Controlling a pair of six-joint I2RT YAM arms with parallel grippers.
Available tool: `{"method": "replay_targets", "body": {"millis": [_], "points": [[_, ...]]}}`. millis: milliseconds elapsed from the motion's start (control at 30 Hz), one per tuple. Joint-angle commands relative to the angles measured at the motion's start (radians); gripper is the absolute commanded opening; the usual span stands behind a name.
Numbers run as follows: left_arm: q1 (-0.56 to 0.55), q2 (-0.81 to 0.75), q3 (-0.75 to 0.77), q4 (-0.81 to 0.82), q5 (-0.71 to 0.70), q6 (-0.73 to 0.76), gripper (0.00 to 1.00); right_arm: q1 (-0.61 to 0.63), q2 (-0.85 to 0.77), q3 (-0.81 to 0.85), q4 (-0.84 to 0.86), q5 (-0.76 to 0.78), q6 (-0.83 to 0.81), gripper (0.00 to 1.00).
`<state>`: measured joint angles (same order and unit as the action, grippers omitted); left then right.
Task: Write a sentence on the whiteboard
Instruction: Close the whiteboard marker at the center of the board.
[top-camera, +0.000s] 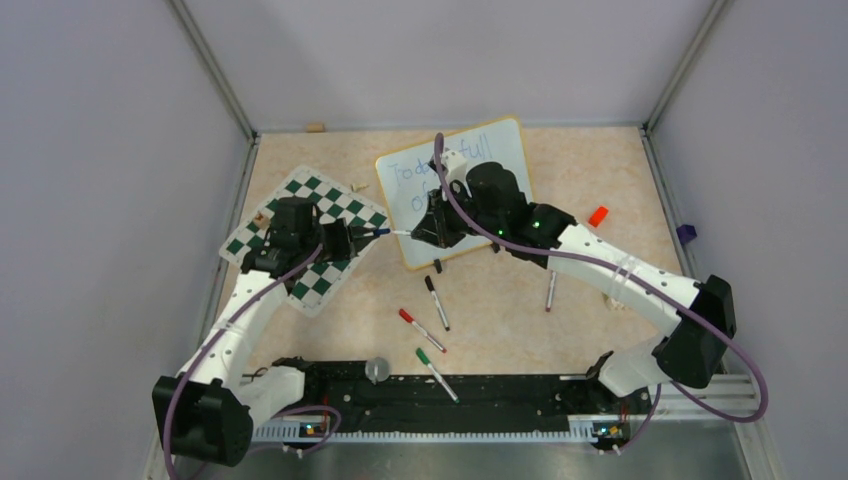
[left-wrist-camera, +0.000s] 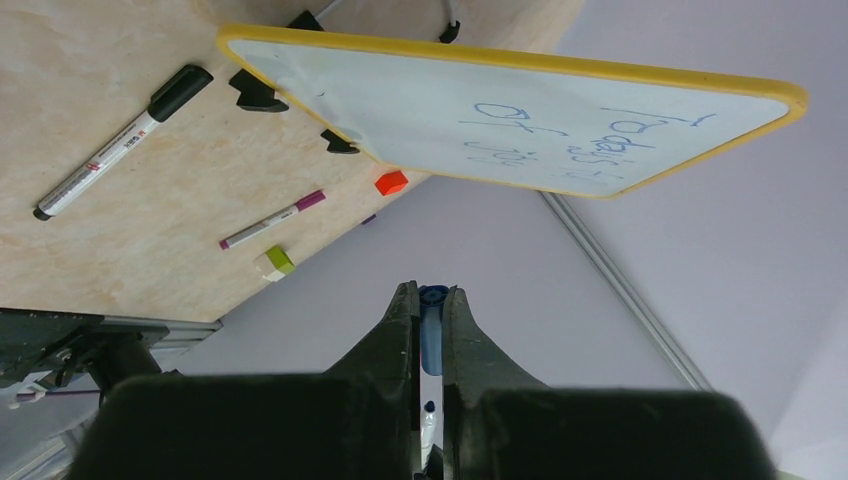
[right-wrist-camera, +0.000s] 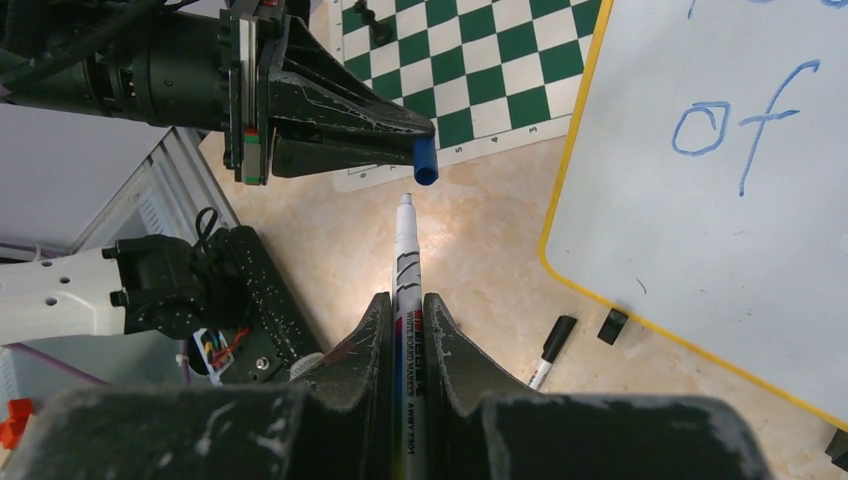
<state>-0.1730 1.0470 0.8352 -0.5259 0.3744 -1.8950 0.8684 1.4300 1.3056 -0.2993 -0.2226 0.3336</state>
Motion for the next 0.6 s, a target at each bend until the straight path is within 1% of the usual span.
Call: {"method": "replay_targets", "body": {"millis": [0,567], "points": [[0.000,-0.024,-0.009,0.027,0.011,-0.013,0.00,0.014,0.009,0.044,0.044,-0.008,-0.014,0.00],[-0.001,-0.045,-0.016,0.026,0.029,-0.027,0.00,0.015,0.029,0.057,0.049,0.003,-0.021,0.00]]}}
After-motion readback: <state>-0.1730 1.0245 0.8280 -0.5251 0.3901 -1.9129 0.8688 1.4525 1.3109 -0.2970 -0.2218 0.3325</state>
